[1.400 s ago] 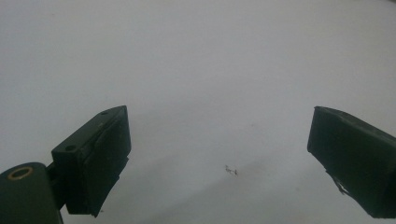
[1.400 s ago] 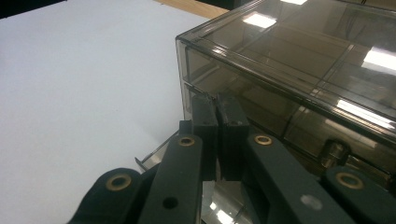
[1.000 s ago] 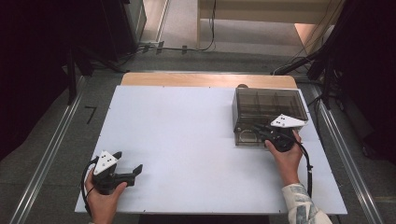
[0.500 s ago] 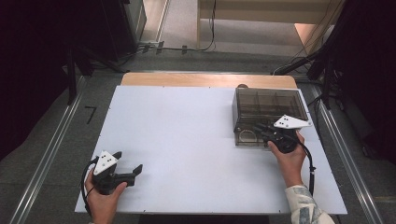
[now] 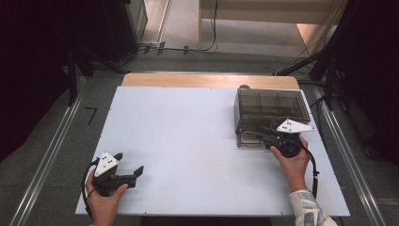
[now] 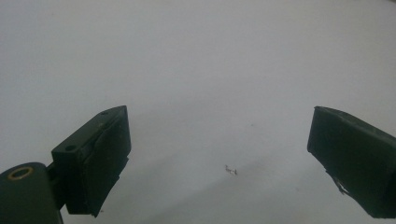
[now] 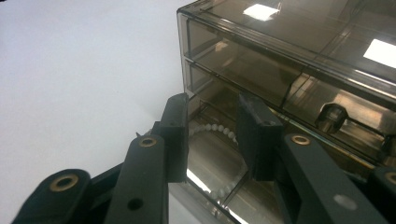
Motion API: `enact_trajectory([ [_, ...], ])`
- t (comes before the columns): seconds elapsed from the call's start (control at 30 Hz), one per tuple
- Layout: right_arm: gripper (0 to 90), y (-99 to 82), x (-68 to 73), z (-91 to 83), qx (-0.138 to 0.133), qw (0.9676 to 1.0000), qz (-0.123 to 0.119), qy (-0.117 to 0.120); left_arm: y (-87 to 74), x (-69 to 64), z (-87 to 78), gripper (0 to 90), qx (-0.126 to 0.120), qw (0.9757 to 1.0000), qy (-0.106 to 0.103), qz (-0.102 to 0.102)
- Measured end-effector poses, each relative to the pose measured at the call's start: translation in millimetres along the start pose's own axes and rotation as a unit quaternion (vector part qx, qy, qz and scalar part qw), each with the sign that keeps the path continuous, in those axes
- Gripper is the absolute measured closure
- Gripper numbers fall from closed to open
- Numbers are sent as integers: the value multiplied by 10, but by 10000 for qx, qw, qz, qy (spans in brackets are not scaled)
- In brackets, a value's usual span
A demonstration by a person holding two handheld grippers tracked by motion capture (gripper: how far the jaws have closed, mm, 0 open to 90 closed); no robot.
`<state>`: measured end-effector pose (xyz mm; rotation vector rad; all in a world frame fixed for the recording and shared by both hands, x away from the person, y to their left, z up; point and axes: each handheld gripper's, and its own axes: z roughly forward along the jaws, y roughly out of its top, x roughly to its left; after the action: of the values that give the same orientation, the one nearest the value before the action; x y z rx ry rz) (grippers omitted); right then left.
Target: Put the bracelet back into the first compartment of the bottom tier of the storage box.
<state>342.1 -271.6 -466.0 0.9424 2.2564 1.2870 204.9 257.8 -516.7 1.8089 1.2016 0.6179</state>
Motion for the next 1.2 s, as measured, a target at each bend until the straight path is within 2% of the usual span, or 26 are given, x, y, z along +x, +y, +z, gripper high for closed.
enact_trajectory([
  [0.4, 547, -54, 18, -67, -10, 10000, -3, -43, 0, 1, -1, 68, -4, 10000, 5, -3],
  [0.83, 535, -188, 26, -200, -80, 10000, 12, -11, -1, 4, -6, 69, -17, 10000, 23, 8],
  [1.2, 506, -272, 30, -275, -62, 9999, -26, -83, -1, 0, -6, 68, -13, 10000, 36, 14],
])
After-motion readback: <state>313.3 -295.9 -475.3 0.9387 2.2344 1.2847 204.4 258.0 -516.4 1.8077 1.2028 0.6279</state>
